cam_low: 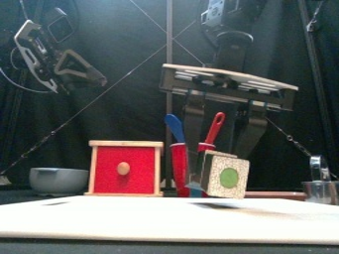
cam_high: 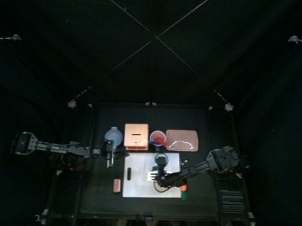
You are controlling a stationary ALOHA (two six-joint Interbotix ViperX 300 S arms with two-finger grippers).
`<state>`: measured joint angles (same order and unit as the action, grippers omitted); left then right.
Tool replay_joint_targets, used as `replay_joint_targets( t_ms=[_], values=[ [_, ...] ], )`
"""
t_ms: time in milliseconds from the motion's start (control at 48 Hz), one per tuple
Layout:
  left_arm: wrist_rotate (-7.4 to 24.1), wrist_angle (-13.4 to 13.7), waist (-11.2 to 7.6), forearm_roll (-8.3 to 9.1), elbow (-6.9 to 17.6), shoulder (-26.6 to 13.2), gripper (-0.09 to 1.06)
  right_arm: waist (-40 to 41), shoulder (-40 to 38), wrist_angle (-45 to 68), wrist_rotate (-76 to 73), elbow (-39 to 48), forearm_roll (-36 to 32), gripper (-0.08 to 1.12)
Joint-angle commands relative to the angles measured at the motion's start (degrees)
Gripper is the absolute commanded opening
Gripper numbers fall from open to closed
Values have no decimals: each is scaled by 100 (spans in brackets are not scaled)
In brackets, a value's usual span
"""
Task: Place sushi on board then cut the sushi with the knife then place the pieces on the plate
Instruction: Pick knife at handle with right hand
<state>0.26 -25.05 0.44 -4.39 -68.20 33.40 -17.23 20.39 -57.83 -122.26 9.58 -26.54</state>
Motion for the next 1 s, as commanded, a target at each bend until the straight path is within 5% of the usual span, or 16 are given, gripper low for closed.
replay_joint_targets(
  t_ms=[21,542,1000],
  values=[
    [9,-18,18,0,53,9,39,70,-149,-18,-53,-158,-97,66],
    [9,-9,26,9,-70,167,39,35,-62,-18,9,-176,-70,87],
    [0,18,26,-9,-70,185,39,18,-519,-229,132,-123,-369,88]
  ],
)
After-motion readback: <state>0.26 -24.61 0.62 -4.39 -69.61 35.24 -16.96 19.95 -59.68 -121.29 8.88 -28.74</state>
